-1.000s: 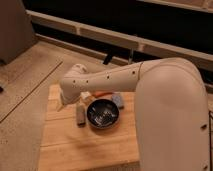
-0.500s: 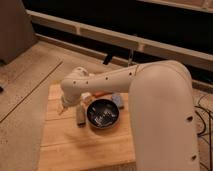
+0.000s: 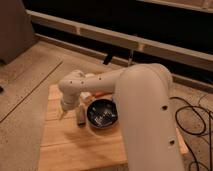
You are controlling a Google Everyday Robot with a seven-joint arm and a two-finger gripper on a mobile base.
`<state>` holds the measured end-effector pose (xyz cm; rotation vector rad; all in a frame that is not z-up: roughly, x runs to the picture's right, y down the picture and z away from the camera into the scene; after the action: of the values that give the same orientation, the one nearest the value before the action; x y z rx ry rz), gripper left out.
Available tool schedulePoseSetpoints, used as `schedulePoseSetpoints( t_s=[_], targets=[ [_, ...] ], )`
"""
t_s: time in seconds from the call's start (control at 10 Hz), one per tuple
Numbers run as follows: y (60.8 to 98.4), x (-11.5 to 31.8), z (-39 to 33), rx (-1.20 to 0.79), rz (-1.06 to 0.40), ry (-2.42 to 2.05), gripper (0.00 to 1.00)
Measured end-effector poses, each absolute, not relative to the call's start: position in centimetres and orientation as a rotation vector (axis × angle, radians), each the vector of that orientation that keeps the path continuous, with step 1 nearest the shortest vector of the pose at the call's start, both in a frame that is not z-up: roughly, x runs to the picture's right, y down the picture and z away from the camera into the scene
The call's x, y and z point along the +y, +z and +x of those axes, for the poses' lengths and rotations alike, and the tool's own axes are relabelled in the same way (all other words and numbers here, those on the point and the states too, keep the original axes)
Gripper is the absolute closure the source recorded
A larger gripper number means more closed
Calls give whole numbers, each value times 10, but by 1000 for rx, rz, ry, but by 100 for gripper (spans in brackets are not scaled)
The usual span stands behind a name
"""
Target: Place the eraser in the ceramic cup
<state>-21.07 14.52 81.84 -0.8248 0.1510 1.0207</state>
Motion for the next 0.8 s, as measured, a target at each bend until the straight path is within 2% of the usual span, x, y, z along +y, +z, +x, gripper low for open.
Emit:
schedulePoseSetpoints(
  t_s=[0.8],
  targets=[
    [840,128,-165,260,-810,1157,35]
  ],
)
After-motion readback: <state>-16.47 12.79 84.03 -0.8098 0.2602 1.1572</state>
